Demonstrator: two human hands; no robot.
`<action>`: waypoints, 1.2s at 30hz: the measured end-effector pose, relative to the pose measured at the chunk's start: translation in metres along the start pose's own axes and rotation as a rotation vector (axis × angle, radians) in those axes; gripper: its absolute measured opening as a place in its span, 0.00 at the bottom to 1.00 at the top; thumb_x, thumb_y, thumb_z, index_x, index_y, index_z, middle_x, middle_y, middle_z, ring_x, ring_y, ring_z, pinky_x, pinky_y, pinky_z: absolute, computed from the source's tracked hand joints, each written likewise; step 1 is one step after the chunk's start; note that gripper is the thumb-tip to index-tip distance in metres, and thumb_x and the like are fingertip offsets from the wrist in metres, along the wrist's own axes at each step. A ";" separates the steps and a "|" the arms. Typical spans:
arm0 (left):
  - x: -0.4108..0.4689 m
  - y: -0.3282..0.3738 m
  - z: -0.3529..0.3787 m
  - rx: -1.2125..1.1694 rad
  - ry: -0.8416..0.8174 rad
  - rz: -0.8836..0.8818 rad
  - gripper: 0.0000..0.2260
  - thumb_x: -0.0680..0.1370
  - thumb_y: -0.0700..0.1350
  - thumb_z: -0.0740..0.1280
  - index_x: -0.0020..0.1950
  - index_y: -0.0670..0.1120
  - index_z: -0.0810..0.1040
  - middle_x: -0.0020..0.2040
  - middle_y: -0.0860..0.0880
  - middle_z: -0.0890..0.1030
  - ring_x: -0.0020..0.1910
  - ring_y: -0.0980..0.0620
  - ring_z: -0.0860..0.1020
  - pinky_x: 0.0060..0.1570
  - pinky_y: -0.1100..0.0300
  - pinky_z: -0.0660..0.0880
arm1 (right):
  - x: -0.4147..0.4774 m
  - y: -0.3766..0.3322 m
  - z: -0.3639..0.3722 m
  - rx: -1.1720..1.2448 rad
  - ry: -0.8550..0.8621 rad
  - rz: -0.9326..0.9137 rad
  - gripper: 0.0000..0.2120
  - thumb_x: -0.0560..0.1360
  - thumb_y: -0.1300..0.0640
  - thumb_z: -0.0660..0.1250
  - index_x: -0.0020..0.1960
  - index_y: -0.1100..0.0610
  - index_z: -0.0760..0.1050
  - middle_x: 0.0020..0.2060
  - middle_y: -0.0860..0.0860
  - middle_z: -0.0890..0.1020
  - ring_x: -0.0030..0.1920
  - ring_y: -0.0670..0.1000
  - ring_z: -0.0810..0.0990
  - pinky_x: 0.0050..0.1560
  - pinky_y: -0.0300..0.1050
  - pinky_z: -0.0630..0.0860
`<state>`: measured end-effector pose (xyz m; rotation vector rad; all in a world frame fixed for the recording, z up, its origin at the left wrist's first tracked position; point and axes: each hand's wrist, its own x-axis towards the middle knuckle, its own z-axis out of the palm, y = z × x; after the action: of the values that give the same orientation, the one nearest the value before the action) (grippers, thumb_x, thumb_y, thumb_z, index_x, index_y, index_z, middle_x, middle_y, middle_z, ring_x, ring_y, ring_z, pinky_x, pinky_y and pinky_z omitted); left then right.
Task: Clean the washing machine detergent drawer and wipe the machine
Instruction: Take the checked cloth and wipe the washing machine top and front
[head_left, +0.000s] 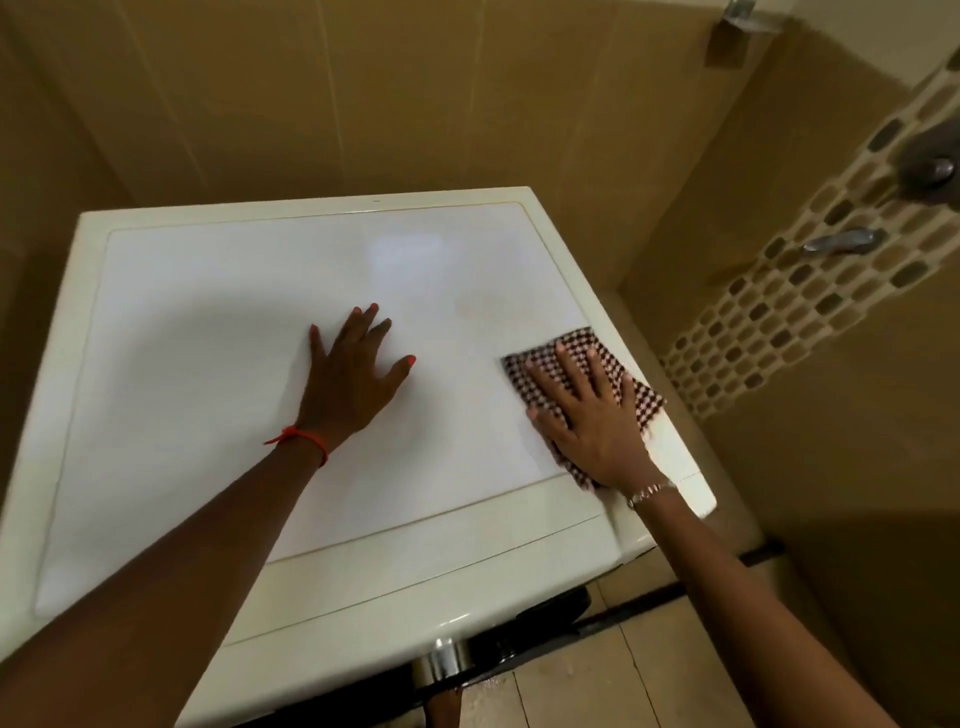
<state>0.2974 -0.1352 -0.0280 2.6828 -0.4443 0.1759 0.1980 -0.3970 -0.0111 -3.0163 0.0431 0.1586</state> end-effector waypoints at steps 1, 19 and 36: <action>-0.005 0.000 -0.004 -0.028 -0.020 0.013 0.30 0.76 0.61 0.58 0.71 0.42 0.68 0.76 0.46 0.60 0.76 0.49 0.55 0.71 0.37 0.47 | -0.017 -0.004 0.003 0.005 0.000 -0.071 0.32 0.71 0.29 0.33 0.73 0.34 0.46 0.76 0.44 0.46 0.76 0.52 0.40 0.72 0.65 0.42; -0.217 -0.022 -0.049 0.281 -0.207 0.298 0.31 0.78 0.65 0.48 0.75 0.48 0.60 0.77 0.46 0.57 0.76 0.46 0.54 0.68 0.40 0.55 | -0.121 -0.091 0.031 0.048 0.058 -0.267 0.24 0.78 0.36 0.39 0.74 0.36 0.47 0.76 0.45 0.51 0.76 0.53 0.48 0.71 0.60 0.46; -0.227 -0.063 -0.075 0.102 -0.202 0.271 0.33 0.77 0.65 0.40 0.76 0.49 0.56 0.77 0.52 0.50 0.76 0.58 0.43 0.74 0.53 0.39 | -0.113 -0.165 0.027 0.107 0.063 -0.215 0.32 0.71 0.29 0.33 0.72 0.35 0.54 0.74 0.44 0.60 0.75 0.56 0.54 0.69 0.68 0.46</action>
<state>0.1004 0.0148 -0.0266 2.7417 -0.8847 0.0038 0.0886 -0.2273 -0.0062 -2.8933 -0.2577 0.0400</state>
